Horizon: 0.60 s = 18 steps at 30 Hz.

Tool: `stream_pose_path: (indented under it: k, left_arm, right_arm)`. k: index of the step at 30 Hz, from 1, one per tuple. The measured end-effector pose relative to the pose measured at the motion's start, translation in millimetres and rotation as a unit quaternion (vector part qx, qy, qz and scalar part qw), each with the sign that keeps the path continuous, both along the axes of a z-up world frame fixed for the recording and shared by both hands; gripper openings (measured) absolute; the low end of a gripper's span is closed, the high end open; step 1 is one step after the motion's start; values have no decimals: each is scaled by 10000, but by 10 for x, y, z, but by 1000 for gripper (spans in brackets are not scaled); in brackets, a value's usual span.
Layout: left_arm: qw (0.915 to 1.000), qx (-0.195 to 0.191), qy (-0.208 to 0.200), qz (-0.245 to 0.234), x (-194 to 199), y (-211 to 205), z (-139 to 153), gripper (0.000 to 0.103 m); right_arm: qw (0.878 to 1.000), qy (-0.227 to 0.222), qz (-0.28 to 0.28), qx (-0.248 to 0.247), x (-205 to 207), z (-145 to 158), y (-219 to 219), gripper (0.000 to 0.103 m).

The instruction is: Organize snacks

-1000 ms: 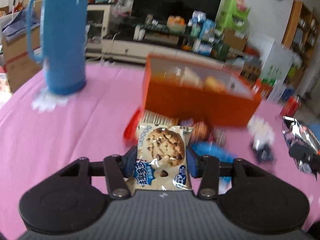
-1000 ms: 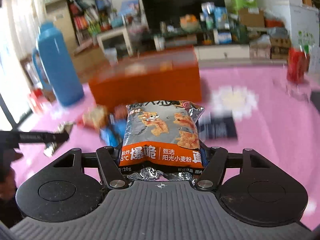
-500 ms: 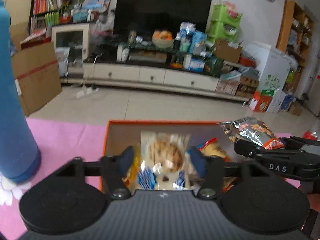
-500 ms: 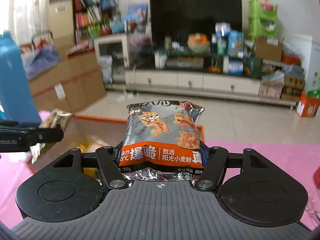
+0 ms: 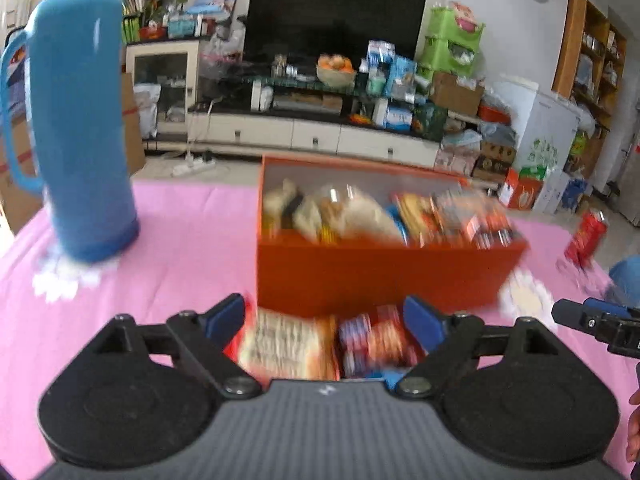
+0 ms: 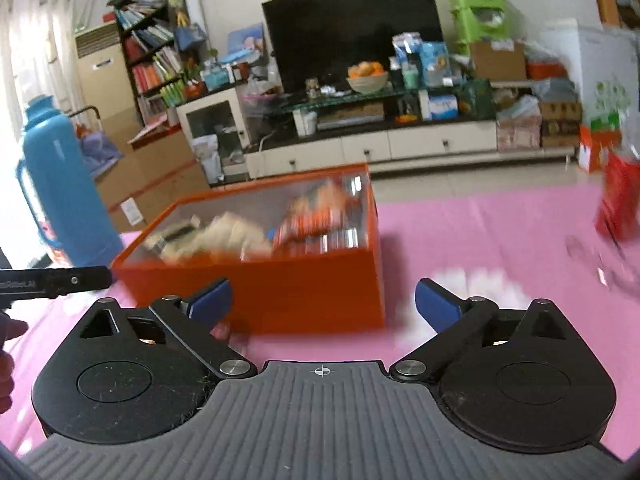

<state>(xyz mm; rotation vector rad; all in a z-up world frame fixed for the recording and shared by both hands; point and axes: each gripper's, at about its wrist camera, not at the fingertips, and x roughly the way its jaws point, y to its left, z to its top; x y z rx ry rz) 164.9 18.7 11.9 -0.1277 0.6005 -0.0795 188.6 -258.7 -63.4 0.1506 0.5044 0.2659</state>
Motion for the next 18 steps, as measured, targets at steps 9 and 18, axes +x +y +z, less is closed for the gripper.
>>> stream_pose_path:
  k: [9,18]
  left_arm:
    - [9972,6,742,121,-613,-296,-502,86]
    - [9967,-14,804,145,-312,-532,-362,90]
  right_arm:
    - [9944,512,-384,845,-532,-517,-425,94]
    - [9934,613,-429,871,-514,-527,-482,96]
